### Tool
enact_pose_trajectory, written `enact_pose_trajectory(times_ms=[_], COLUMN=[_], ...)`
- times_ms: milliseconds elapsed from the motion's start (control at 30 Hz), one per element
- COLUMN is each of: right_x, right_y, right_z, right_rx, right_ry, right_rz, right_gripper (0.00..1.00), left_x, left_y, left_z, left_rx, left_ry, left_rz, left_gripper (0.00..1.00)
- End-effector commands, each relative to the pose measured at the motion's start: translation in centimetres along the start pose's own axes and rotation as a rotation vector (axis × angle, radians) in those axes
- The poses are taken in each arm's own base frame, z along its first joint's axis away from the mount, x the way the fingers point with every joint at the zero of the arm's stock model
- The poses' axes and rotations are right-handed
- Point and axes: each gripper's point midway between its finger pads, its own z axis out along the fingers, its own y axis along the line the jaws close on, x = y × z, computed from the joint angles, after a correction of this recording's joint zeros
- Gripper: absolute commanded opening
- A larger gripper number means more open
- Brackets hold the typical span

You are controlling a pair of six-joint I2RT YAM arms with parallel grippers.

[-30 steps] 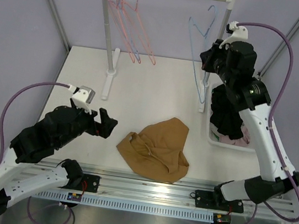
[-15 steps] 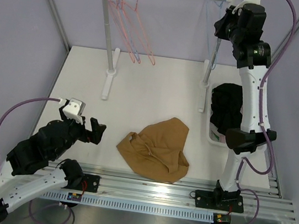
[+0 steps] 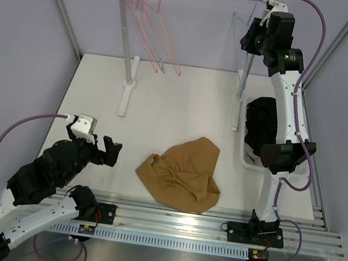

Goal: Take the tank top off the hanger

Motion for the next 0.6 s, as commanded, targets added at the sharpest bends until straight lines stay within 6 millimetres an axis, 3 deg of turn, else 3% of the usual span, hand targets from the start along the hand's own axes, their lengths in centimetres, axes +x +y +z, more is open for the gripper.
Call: enact_pose_trajectory(times_ms=[0, 33, 67, 100, 167, 200, 233, 267, 300, 333, 367, 400, 433, 467, 500, 533, 567], right_x=[-4.5, -5.0, -4.6, -5.5, -4.6, -5.4, -3.0, -2.5, -3.1, 0.6, 1.6, 1.6, 5.5, 7.1, 9.8, 11.3, 13.1], right_y=[1.4, 1.7, 1.6, 1.9, 2.2, 3.0, 3.0, 3.4, 4.2, 3.8, 4.8, 5.1, 4.7, 6.3, 6.2, 6.4, 8.0], right_z=[-4.1, -5.2, -5.0, -6.6, -7.5, -10.0, -9.7, -10.4, -13.3, -12.5, -13.2, -15.6, -14.9, -15.6, -16.4, -16.9, -17.6], right_rx=[-0.041, -0.054, -0.051, -0.063, -0.081, -0.119, -0.129, -0.149, -0.174, -0.162, -0.188, -0.185, -0.169, -0.208, -0.206, -0.203, -0.246], right_ry=[-0.122, -0.13, -0.117, -0.137, -0.109, -0.131, -0.069, -0.063, -0.096, -0.014, -0.009, -0.04, 0.039, 0.054, 0.097, 0.122, 0.151], right_rz=[-0.008, -0.01, -0.011, -0.015, -0.023, -0.028, -0.034, -0.04, -0.047, -0.046, -0.065, -0.067, -0.067, -0.086, -0.099, -0.089, -0.104], right_gripper=[0.41, 0.49, 0.49, 0.53, 0.78, 0.91, 0.99, 1.0, 0.99, 0.99, 0.99, 0.99, 0.99, 0.99, 0.99, 0.99, 1.0], left_x=[-0.9, -0.9, -1.0, -0.9, -1.0, -1.1, -1.2, -1.4, -1.6, -1.6, -1.8, -1.9, -1.9, -2.0, -2.1, -2.1, -2.1], left_y=[-0.2, 0.0, 0.0, 0.1, 0.5, 0.7, 1.4, 1.8, 2.5, 3.3, 4.1, 4.5, 5.1, 5.3, 5.4, 5.6, 5.6], left_z=[0.5, 0.5, 0.5, 0.5, 0.4, 0.4, 0.3, 0.2, 0.1, -0.1, -0.4, -0.5, -0.7, -0.8, -0.8, -0.8, -0.8], left_rx=[-0.005, -0.012, -0.016, -0.02, -0.04, -0.05, -0.087, -0.112, -0.144, -0.188, -0.233, -0.253, -0.28, -0.288, -0.291, -0.3, -0.304], left_ry=[-0.035, -0.035, -0.034, -0.035, -0.04, -0.045, -0.053, -0.058, -0.07, -0.071, -0.088, -0.097, -0.105, -0.114, -0.12, -0.12, -0.12], left_rz=[-0.003, -0.004, -0.004, -0.006, -0.013, -0.018, -0.029, -0.039, -0.051, -0.071, -0.085, -0.096, -0.106, -0.114, -0.119, -0.119, -0.122], left_gripper=[0.99, 0.99, 0.99, 0.99, 0.99, 0.99, 0.99, 0.99, 0.99, 0.99, 0.99, 0.99, 0.99, 0.99, 0.99, 0.99, 0.99])
